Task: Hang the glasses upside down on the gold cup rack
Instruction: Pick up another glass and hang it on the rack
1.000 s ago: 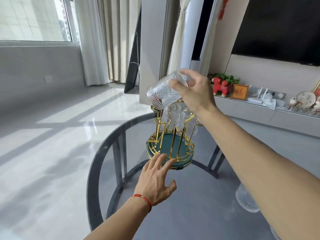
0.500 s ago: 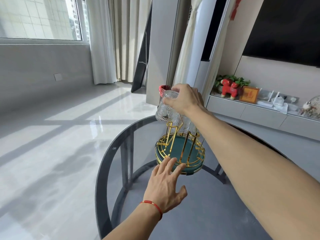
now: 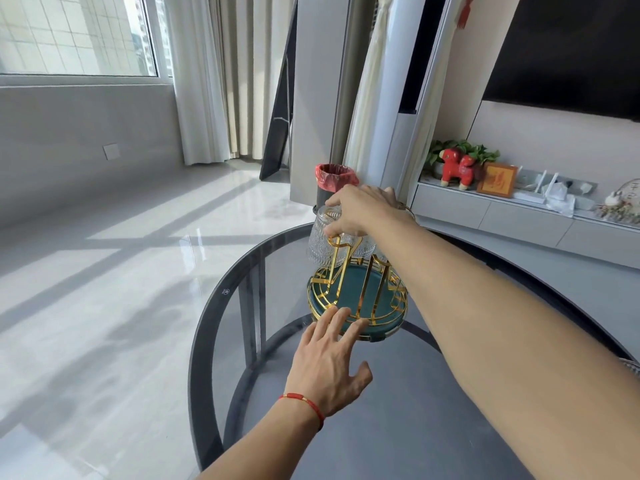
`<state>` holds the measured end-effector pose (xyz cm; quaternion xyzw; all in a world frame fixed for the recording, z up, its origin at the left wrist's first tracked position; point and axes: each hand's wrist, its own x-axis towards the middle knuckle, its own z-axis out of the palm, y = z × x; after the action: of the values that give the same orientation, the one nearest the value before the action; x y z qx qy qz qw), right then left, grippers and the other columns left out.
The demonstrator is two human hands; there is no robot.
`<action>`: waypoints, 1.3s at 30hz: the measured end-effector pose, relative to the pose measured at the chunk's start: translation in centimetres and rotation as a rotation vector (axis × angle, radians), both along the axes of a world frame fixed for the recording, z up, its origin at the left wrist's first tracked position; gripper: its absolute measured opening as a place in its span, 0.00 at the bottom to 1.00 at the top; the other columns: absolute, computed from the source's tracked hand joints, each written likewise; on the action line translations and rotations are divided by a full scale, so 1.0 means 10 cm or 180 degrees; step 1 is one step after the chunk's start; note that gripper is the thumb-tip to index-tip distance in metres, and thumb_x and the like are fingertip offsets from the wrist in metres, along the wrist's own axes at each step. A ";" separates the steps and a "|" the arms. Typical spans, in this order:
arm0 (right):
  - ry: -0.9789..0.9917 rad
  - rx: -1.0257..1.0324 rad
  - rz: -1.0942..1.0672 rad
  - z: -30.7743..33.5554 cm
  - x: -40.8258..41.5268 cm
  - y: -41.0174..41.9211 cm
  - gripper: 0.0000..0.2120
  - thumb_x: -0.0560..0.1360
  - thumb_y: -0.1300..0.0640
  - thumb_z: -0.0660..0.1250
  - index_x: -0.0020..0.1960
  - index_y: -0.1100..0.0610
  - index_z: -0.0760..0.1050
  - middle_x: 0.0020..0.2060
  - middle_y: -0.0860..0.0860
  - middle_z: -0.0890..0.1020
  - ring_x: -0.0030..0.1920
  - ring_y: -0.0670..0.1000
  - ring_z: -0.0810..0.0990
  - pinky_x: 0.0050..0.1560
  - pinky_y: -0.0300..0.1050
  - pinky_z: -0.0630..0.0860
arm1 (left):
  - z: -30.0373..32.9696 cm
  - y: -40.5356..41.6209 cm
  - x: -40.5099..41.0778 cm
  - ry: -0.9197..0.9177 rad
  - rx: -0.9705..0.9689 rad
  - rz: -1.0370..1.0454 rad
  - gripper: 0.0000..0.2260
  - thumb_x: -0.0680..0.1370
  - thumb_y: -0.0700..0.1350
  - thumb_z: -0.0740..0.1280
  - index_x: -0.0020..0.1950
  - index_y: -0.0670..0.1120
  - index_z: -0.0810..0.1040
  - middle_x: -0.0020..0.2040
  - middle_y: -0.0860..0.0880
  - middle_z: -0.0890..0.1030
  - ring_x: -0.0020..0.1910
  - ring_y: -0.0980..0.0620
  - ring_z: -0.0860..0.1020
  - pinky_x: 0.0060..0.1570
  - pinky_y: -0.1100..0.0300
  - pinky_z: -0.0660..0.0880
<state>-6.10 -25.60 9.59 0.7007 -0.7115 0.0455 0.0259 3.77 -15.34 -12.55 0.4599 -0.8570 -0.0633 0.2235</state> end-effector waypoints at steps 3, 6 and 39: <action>0.0019 0.0090 0.0089 0.00 -0.06 0.01 0.26 0.78 0.41 0.70 0.75 0.42 0.74 0.69 0.54 0.79 0.71 0.59 0.72 0.68 0.57 0.62 | 0.01 0.00 0.00 -0.0019 0.0024 0.0009 0.30 0.75 0.64 0.58 0.77 0.61 0.61 0.80 0.51 0.64 0.82 0.45 0.56 0.77 0.46 0.61; 0.0007 -0.0217 0.0257 -0.12 -0.16 0.11 0.17 0.83 0.46 0.62 0.71 0.41 0.78 0.70 0.52 0.78 0.72 0.57 0.69 0.68 0.59 0.61 | 0.03 0.01 0.00 -0.0049 0.0023 0.0012 0.30 0.75 0.64 0.59 0.77 0.60 0.61 0.79 0.51 0.64 0.81 0.45 0.56 0.76 0.45 0.62; -0.2802 -0.0700 -0.2556 -1.50 -2.05 3.74 0.43 0.72 0.37 0.73 0.78 0.52 0.59 0.74 0.49 0.73 0.71 0.54 0.74 0.57 0.43 0.66 | 0.46 1.66 -1.08 0.1140 0.0887 -0.1395 0.17 0.76 0.39 0.68 0.65 0.49 0.78 0.56 0.52 0.82 0.52 0.53 0.80 0.52 0.54 0.80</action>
<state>-26.63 11.76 -5.42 0.2860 -0.8554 0.3910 -0.1834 -7.01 1.31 -7.96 0.2720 -0.8658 -0.3068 0.2868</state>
